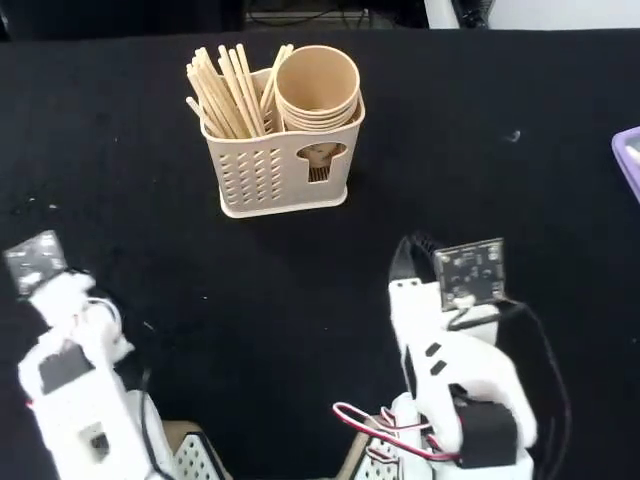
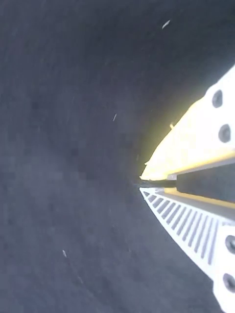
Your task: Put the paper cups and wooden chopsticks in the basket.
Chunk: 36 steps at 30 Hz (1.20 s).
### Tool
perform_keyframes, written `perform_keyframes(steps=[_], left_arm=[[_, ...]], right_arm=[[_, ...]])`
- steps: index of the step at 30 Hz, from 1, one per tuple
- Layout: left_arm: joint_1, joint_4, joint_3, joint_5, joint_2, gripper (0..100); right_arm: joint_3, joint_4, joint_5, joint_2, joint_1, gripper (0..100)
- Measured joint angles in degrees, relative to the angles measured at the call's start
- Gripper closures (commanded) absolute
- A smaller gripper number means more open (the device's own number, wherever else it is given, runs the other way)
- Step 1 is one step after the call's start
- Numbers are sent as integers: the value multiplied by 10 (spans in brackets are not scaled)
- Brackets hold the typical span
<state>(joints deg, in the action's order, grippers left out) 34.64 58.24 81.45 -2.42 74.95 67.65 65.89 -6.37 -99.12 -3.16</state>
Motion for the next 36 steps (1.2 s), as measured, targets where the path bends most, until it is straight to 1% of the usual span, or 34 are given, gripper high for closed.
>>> perform_keyframes(steps=[5,7,12,14,19,21,25,29,36], left_arm=[[-83,93,71,-38,233,966],[-98,99,79,-41,275,966],[-113,76,94,-42,254,966],[-130,73,109,-42,255,966],[-226,70,144,-43,293,967],[-250,82,145,-44,287,967],[-256,89,146,-42,287,967],[-256,89,146,-42,287,967],[-259,89,146,-42,287,967]], right_arm=[[92,9,0,-41,-1,986],[131,9,0,-41,0,986],[222,11,0,-41,2,984],[260,11,12,-41,2,984],[290,2,31,-41,2,986],[290,11,54,-41,2,985],[291,44,118,-41,2,986],[291,79,112,-41,2,986],[291,84,98,-41,2,986]])
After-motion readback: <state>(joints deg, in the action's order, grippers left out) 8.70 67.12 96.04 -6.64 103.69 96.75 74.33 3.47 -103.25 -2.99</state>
